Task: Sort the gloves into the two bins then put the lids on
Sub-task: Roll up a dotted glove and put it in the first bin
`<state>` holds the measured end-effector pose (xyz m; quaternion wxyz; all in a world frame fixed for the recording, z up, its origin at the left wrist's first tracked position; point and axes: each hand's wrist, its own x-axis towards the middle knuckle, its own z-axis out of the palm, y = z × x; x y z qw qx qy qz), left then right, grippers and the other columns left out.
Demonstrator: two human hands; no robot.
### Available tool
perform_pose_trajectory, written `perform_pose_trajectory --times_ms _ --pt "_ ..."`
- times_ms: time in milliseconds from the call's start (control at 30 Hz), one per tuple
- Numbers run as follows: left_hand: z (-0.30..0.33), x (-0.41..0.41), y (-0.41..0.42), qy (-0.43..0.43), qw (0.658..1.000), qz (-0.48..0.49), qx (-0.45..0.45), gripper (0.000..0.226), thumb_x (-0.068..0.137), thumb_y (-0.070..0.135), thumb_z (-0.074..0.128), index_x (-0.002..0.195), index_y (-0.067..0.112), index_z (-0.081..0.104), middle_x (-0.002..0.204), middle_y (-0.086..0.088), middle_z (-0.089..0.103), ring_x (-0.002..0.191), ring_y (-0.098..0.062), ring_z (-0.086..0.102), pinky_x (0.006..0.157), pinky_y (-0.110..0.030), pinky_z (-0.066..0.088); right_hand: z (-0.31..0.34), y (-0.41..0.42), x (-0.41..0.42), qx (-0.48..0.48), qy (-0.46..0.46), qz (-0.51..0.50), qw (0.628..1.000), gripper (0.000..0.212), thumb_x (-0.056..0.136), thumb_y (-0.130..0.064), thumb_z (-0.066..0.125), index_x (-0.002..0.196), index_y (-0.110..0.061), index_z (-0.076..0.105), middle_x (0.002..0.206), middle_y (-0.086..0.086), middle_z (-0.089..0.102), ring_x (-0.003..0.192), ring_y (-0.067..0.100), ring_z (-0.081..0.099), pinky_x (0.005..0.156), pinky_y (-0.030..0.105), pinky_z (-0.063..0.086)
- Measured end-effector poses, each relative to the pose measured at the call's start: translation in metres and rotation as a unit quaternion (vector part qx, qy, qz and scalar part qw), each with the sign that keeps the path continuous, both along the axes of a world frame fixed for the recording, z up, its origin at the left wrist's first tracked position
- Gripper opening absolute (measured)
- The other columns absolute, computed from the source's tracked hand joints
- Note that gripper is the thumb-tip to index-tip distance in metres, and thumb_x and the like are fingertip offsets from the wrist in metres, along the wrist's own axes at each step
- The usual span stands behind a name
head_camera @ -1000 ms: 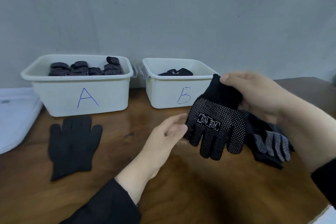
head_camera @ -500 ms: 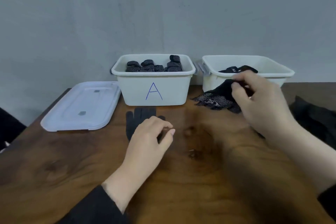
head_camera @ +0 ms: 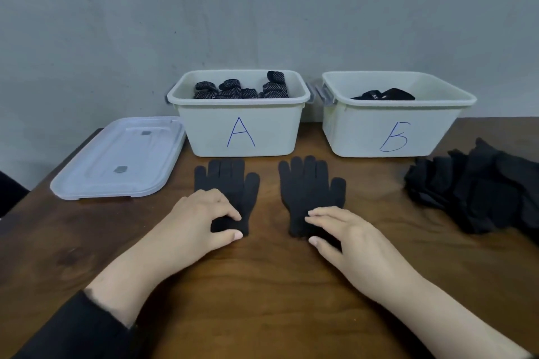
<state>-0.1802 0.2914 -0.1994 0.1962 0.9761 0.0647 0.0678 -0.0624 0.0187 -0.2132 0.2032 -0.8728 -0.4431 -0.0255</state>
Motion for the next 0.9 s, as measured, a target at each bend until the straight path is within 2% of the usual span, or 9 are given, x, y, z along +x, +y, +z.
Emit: perform_pose_trajectory --times_ms 67,167,267,433,600,700,800,833,900 --pt "-0.001 -0.001 0.000 -0.005 1.000 0.004 -0.021 0.025 0.085 0.056 0.067 0.106 0.043 0.068 0.106 0.027 0.054 0.106 0.005 0.046 0.097 -0.025 0.036 -0.002 0.004 0.006 0.011 -0.028 0.000 1.000 0.026 0.098 -0.035 0.061 0.123 -0.031 0.069 0.123 -0.021 0.059 0.115 0.002 0.054 0.099 0.022 0.045" --pt "0.002 -0.005 -0.001 -0.043 0.996 0.026 -0.072 0.020 0.089 0.049 0.065 0.105 0.040 0.069 0.104 0.025 0.061 0.106 0.004 0.052 0.092 -0.017 0.039 0.005 0.018 0.009 -0.013 -0.072 -0.005 0.997 0.011 0.100 -0.031 0.057 0.106 -0.032 0.067 0.104 -0.020 0.057 0.097 0.005 0.055 0.088 0.031 0.046" --pt "0.006 -0.006 0.000 -0.089 0.987 0.081 -0.107 0.014 0.095 0.038 0.061 0.106 0.038 0.068 0.098 0.022 0.063 0.100 0.008 0.054 0.082 -0.013 0.041 0.036 0.031 0.009 0.026 -0.022 -0.038 0.999 0.006 0.101 -0.033 0.054 0.100 -0.034 0.059 0.089 -0.020 0.058 0.086 0.007 0.054 0.084 0.030 0.045" --pt "0.007 -0.003 0.007 -0.169 0.956 0.186 -0.152 0.022 0.100 0.036 0.052 0.116 0.033 0.067 0.105 0.022 0.066 0.098 0.007 0.058 0.087 -0.021 0.050 0.122 0.062 0.029 0.090 0.158 -0.040 0.982 0.011 0.097 -0.029 0.061 0.090 -0.025 0.069 0.066 -0.020 0.067 0.065 -0.003 0.061 0.062 0.014 0.044" --pt "0.009 -0.004 0.013 -0.238 0.926 0.236 -0.175 0.020 0.100 0.033 0.052 0.110 0.031 0.069 0.100 0.019 0.069 0.097 -0.001 0.062 0.089 -0.030 0.053 0.157 0.107 0.042 0.140 0.164 -0.033 0.976 0.014 0.093 -0.026 0.066 0.087 -0.017 0.075 0.085 0.004 0.074 0.071 0.010 0.059 0.069 0.029 0.045" --pt "0.013 -0.006 0.015 -0.268 0.910 0.264 -0.175 0.023 0.100 0.033 0.051 0.114 0.028 0.069 0.104 0.015 0.069 0.098 -0.003 0.061 0.088 -0.024 0.049 0.166 0.128 0.040 0.202 0.133 -0.015 0.970 0.014 0.095 -0.027 0.064 0.087 -0.018 0.070 0.078 0.001 0.069 0.072 0.012 0.057 0.071 0.031 0.044" --pt "0.018 -0.009 0.018 -0.291 0.892 0.292 -0.183 0.024 0.101 0.034 0.049 0.113 0.025 0.069 0.103 0.012 0.068 0.097 -0.006 0.060 0.083 -0.021 0.044 0.152 0.139 0.023 0.233 0.055 0.024 0.971 0.008 0.098 -0.026 0.062 0.091 -0.025 0.066 0.073 -0.010 0.063 0.065 0.002 0.054 0.068 0.024 0.044" --pt "0.018 -0.009 0.019 -0.291 0.891 0.297 -0.184 0.024 0.101 0.034 0.048 0.113 0.025 0.068 0.103 0.013 0.067 0.096 -0.005 0.059 0.083 -0.020 0.043 0.137 0.139 0.014 0.219 0.024 0.045 0.974 0.006 0.099 -0.026 0.061 0.093 -0.026 0.065 0.077 -0.011 0.064 0.068 0.001 0.055 0.070 0.022 0.046" --pt "0.016 -0.009 0.022 -0.289 0.893 0.290 -0.188 0.023 0.102 0.034 0.048 0.112 0.027 0.068 0.102 0.016 0.065 0.095 -0.003 0.058 0.085 -0.019 0.043 0.089 0.133 -0.006 0.132 -0.026 0.103 0.986 0.011 0.100 -0.028 0.058 0.102 -0.025 0.068 0.094 -0.011 0.067 0.086 0.005 0.060 0.084 0.032 0.050"
